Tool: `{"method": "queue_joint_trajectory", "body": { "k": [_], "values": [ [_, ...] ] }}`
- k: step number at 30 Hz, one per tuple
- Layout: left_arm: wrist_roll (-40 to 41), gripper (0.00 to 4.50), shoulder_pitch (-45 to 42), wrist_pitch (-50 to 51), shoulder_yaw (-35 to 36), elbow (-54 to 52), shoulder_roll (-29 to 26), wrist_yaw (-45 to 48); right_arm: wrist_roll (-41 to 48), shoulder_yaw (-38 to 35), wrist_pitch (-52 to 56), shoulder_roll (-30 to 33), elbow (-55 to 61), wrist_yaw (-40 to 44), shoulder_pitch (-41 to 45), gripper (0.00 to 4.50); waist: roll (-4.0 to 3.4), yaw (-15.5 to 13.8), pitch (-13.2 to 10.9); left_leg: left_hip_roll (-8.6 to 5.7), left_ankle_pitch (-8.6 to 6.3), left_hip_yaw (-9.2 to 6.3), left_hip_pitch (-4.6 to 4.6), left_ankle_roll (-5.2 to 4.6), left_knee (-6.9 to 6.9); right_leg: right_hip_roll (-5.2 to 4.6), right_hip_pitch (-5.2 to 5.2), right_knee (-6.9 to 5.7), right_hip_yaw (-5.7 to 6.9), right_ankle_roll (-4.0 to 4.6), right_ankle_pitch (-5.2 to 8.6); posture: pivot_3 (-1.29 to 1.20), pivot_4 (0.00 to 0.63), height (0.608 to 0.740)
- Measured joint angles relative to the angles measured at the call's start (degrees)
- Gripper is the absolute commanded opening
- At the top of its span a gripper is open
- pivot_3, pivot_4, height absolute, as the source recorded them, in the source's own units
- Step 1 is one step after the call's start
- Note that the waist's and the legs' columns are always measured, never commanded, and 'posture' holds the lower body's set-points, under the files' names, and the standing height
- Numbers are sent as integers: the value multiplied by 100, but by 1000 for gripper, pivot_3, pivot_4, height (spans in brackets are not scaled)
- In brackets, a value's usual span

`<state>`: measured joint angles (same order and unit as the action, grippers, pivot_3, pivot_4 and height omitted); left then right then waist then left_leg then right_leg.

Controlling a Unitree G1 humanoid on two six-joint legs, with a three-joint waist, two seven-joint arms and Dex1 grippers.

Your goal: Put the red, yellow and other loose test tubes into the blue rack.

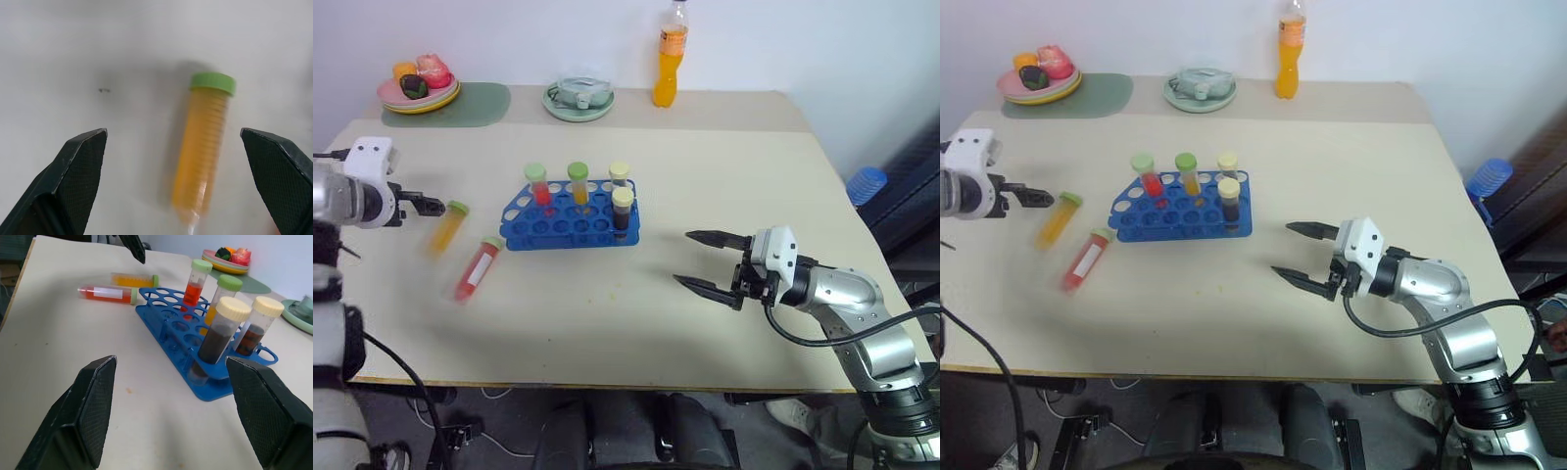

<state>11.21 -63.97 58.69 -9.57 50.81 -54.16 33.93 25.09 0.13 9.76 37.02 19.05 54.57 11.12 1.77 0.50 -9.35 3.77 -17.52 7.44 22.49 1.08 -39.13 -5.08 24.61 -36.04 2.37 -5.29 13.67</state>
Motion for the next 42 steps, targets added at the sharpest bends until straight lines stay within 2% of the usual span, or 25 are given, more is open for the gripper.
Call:
{"method": "queue_joint_trajectory", "body": {
  "k": [6, 13, 16, 19, 21, 22, 29, 34, 36, 39, 42],
  "values": [
    [-626, 4500, -549, -700, -85, 1391, 547, 222, 4, -18, 166, 9, 212, -123, -9, 3614, 7, 3, -4, 0, -1, 0, 4, -2, 0, -1, 1, 2, 0, -1, 0, 0, 150, 740],
    [-946, 4500, -632, -789, -15, 2005, 811, 334, 44, -146, 390, 56, 466, -259, -153, 3614, 12, 19, -6, 1, -1, 0, 3, -2, -1, -1, 2, -1, 0, -2, -1, 0, 150, 740],
    [-993, 3571, -630, -772, 46, 2102, 812, 341, 57, -177, 448, 63, 547, -275, -159, 3681, 13, 12, -6, 1, -1, -1, 4, -2, -1, -1, 3, -1, 0, -2, -1, 0, 150, 740],
    [-1061, 2181, -616, -723, 133, 2106, 817, 357, 63, -190, 487, 65, 553, -285, -159, 3681, 14, 12, -6, 1, -2, 0, 4, -3, -1, -2, 2, -1, 0, -2, -1, 0, 150, 740],
    [-1071, 1101, -600, -671, 182, 2103, 818, 355, 64, -190, 498, 65, 553, -286, -155, 3681, 14, 12, -6, 1, -2, -1, 4, -3, -1, -2, 2, -1, 0, -3, -1, 0, 150, 740],
    [-1072, 834, -595, -655, 217, 2099, 816, 339, 64, -190, 498, 65, 552, -283, -151, 3681, 14, 12, -6, 1, -2, 0, 4, -3, -2, -2, 2, -1, 0, -2, -1, 0, 150, 740],
    [-995, 834, -282, -311, 645, 1686, 660, 318, 57, -153, 492, 61, 412, -181, 96, 3681, 14, 44, -5, 3, -1, 0, 0, -3, -2, -1, 2, -6, 0, -3, -1, 0, 150, 740],
    [-514, 834, 593, -44, 1415, 498, 424, 377, 38, -67, 442, 27, 164, -66, 257, 3681, 14, 51, -6, 5, -1, 1, 1, -2, -3, -3, 5, -9, -2, -3, -1, 0, 150, 740],
    [-178, 834, 1394, -247, 2035, -602, 420, 336, 28, -49, 380, 15, 42, -7, 337, 3681, 15, 41, -6, 8, 0, -1, 3, 0, -4, -4, 6, -11, -1, -3, -1, 0, 150, 740],
    [382, 834, 2357, -1107, 3042, -2114, 703, 371, -5, -38, 302, 4, -118, 57, 387, 3681, 20, 5, -5, 7, 0, -2, 8, 0, -11, -9, 6, -12, 0, -2, -2, 0, 150, 740],
    [997, 834, 2740, -1590, 3730, -3284, 1044, 438, -12, -33, 188, -3, -217, 123, 406, 3681, 25, -49, -2, 3, -1, -1, 9, -2, -14, -10, 3, -8, 1, -3, -2, 0, 150, 740]
  ]
}}
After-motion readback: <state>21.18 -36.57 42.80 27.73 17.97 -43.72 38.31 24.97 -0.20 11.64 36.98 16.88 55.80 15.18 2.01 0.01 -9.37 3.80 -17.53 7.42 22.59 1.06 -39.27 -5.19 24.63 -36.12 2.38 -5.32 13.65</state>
